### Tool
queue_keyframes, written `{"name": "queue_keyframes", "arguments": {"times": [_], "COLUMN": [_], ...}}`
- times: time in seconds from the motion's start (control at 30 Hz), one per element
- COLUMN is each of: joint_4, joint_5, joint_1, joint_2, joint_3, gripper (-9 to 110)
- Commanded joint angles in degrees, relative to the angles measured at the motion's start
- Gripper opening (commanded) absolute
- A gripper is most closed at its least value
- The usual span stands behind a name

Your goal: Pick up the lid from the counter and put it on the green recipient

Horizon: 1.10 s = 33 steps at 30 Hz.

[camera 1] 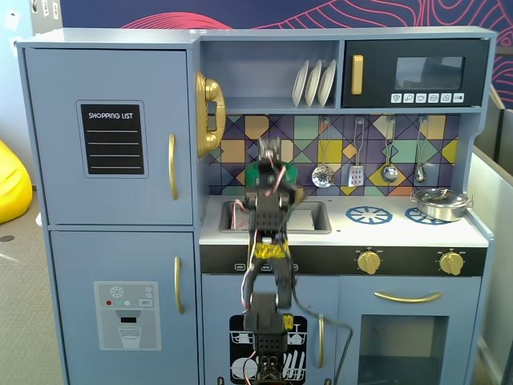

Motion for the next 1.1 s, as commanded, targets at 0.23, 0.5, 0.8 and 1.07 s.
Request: {"name": "queue_keyframes", "arguments": {"times": [0.23,0.5,0.8,1.07], "joint_4": [-3.25,5.71,23.29,33.57], "joint_5": [3.87,11.07,10.2,7.38], "joint_1": [1.67,0.44,-0.79,-4.22], "joint_2": [20.21,26.89,32.43,32.52], "joint_3": [50.27,63.9,67.85,67.85], "gripper": [0,0,2,3]}}
